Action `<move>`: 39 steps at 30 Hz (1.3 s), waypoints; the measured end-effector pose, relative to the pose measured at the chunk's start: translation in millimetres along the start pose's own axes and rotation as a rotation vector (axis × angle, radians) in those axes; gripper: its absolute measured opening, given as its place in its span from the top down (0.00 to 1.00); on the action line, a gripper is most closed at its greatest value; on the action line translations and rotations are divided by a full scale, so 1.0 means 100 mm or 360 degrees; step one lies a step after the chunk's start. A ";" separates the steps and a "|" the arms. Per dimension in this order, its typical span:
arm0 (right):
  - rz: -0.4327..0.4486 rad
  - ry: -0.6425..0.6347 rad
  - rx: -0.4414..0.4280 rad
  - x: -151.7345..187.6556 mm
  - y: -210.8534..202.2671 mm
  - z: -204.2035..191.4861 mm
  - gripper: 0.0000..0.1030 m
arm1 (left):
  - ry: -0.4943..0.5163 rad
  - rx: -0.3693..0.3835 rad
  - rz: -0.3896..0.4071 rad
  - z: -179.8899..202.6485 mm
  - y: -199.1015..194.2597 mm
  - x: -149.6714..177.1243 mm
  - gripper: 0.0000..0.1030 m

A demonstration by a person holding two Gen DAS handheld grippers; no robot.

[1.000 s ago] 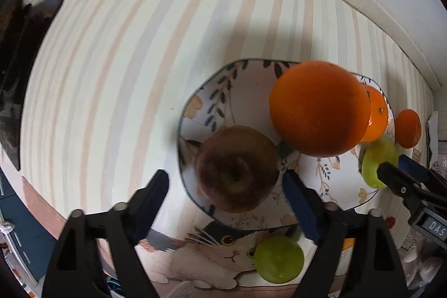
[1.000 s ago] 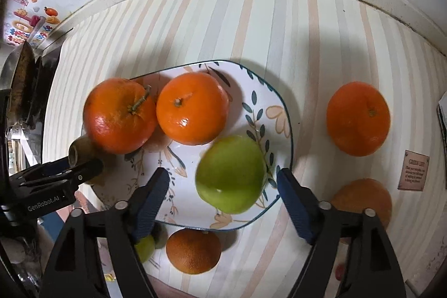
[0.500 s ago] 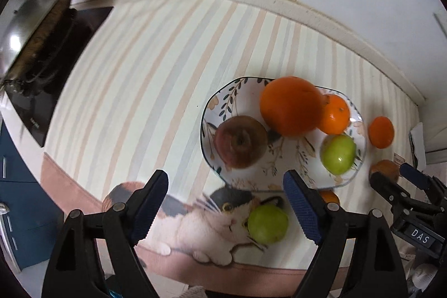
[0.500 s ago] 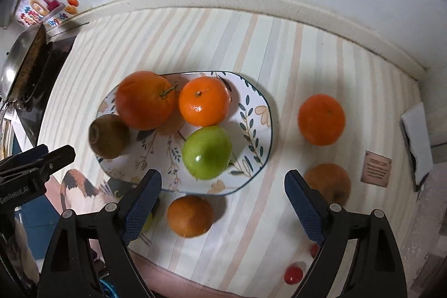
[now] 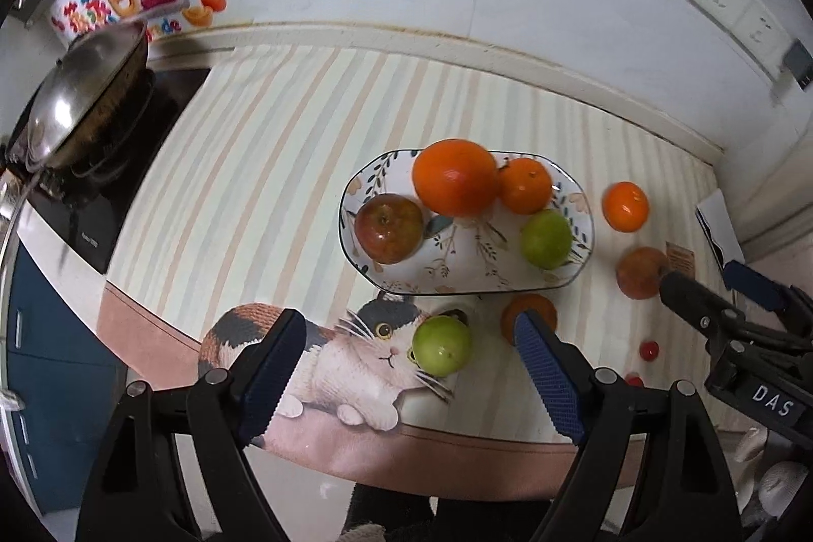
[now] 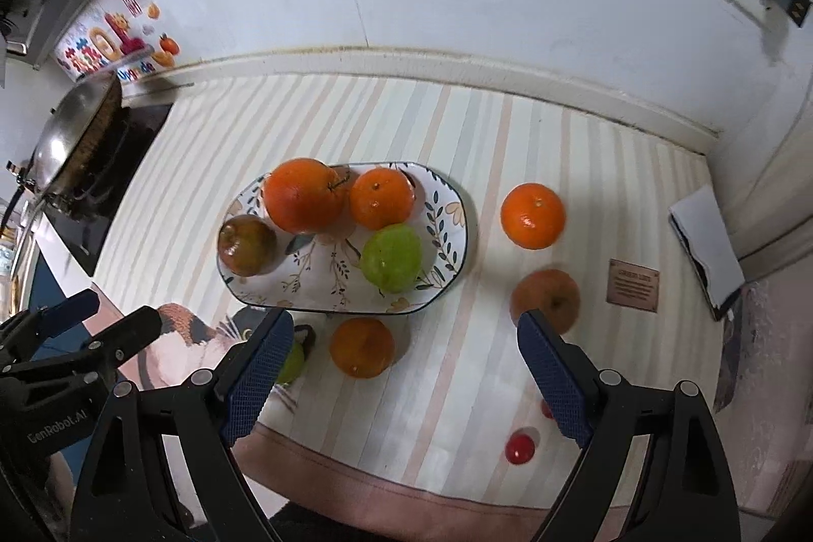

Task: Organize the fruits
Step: 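Grasp a green apple with the left gripper while the right gripper grasps an orange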

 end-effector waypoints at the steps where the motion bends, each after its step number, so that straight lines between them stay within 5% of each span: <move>1: 0.0022 -0.0001 0.0002 0.01 -0.08 0.00 0.11 | 0.0007 0.0008 0.0013 0.02 -0.05 0.02 0.18; 13: 0.0192 0.0010 -0.0015 0.06 -0.77 -0.03 0.11 | 0.0025 0.0050 0.0146 0.10 -0.49 0.07 0.18; 22: 0.0150 0.0068 -0.0071 0.05 -0.62 0.00 0.11 | -0.0006 0.0035 0.0111 0.03 -0.37 0.05 0.18; 28: -0.0051 0.0131 -0.0180 0.15 0.04 0.08 0.11 | -0.0024 -0.0017 -0.0036 -0.05 0.10 0.10 0.18; 33: -0.0236 0.0193 -0.0252 0.30 0.62 0.12 0.31 | -0.0061 0.0033 -0.0273 -0.06 0.68 0.25 0.18; 39: -0.0347 0.0260 -0.0253 0.39 1.04 0.20 0.33 | -0.0062 0.0102 -0.0505 0.04 1.32 0.35 0.18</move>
Point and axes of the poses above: each gripper's, at about its wrist camera, not at the fingertips, and y roughly the way its jaws point, z to its right, x to its underside, the point moved 2 cm from there along y, roughly the way its jaws point, and after that the axes turned 4 degrees about z, right-handed, at the moved point
